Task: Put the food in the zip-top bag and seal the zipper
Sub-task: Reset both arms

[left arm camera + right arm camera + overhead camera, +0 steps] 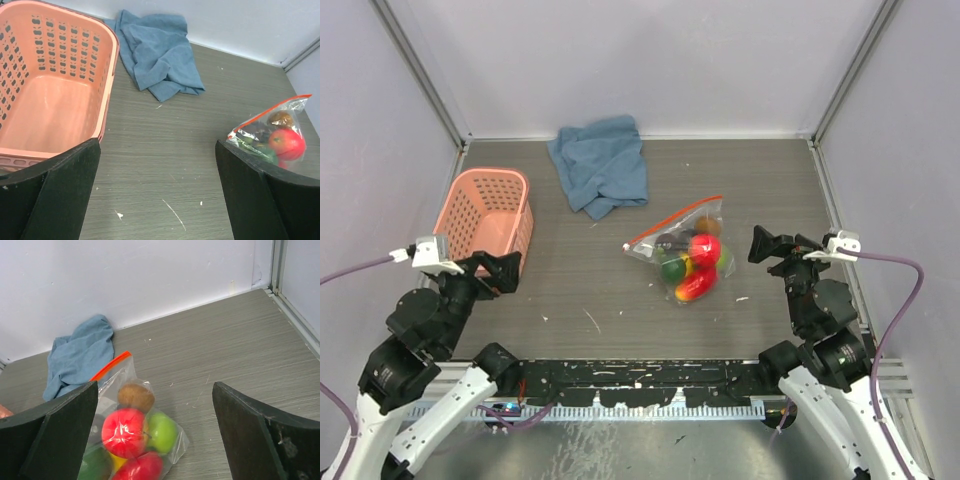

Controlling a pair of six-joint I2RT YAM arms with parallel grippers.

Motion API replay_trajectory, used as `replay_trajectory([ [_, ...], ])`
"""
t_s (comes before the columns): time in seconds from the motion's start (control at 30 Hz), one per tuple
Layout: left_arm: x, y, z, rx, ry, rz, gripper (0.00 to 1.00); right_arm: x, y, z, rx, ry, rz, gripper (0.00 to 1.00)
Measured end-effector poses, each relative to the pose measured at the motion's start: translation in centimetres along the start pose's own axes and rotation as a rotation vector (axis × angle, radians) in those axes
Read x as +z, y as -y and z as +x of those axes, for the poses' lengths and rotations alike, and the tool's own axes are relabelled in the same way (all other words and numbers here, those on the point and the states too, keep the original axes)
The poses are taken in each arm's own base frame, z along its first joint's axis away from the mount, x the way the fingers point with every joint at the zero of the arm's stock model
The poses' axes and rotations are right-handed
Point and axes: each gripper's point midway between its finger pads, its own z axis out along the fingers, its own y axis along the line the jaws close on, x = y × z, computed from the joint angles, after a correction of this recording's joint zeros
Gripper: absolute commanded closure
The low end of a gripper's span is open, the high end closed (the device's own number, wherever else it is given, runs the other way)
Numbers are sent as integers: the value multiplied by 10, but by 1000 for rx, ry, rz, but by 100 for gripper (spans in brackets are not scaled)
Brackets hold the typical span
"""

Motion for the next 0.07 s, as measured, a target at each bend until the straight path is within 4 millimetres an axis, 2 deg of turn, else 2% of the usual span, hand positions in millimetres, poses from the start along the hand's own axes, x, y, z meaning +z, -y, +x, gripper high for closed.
replay_trajectory([
  [0.07, 2, 0, 2, 6, -9, -9, 2, 0, 1, 1, -2, -3, 2, 0],
])
